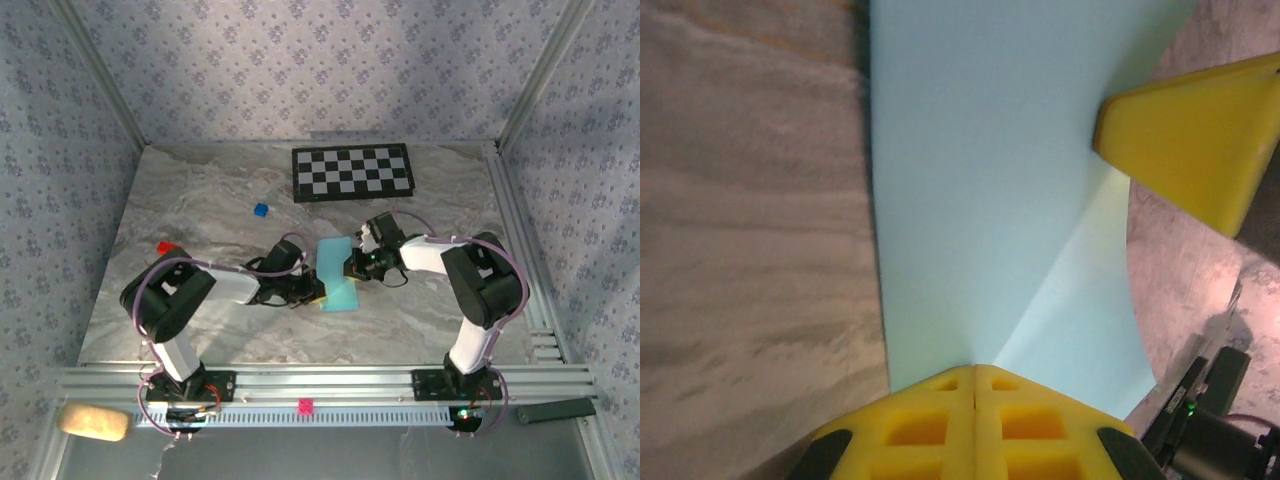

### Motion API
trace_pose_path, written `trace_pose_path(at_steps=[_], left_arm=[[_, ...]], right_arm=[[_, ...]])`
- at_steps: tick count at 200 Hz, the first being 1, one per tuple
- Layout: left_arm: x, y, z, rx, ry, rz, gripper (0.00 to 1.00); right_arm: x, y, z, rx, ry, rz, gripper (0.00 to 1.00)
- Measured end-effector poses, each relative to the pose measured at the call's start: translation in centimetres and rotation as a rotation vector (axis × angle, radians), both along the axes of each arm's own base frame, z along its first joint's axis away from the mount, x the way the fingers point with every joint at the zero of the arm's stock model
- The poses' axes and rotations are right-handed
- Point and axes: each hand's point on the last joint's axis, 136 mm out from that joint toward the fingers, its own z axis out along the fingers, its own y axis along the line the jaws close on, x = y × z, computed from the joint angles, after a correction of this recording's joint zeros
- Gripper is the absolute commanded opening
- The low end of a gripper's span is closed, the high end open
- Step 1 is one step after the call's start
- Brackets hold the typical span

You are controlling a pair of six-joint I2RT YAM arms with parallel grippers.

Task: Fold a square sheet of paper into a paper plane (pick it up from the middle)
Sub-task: First fold in half a square sheet of paper at the center of the table.

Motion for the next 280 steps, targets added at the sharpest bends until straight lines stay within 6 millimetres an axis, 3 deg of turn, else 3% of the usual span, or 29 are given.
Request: trace_pose_path(at_steps=[85, 117, 145, 173, 229, 280], left_arm=[[-2.6, 2.6, 0.9, 0.083, -0.001, -0.036, 0.05], [-0.9, 1.8, 3.3, 0.045, -0.028, -0.004, 0.06], [1.3, -0.2, 4.9, -0.004, -0.054, -0.001, 0.05], [1.5, -1.0, 3.4, -0.001, -0.021, -0.019, 0.05], [-0.7, -0.6, 0.1, 0.037, 0.056, -0.078, 0.05], [-1.6, -0.3, 0.1, 0.033, 0.001, -0.148, 0.06]], right_arm=[[-0.1, 0.1, 0.0, 0.004, 0.001, -0.005, 0.0], [-0.1, 0.1, 0.0, 0.004, 0.001, -0.004, 0.0], [-0.1, 0.1, 0.0, 0.004, 0.001, -0.004, 0.0], [-0.1, 0.1, 0.0, 0.002, 0.002, -0.005, 0.0], [-0.1, 0.1, 0.0, 0.0, 0.0, -0.006, 0.0], [-0.1, 0.1, 0.0, 0.0, 0.001, -0.006, 0.0]])
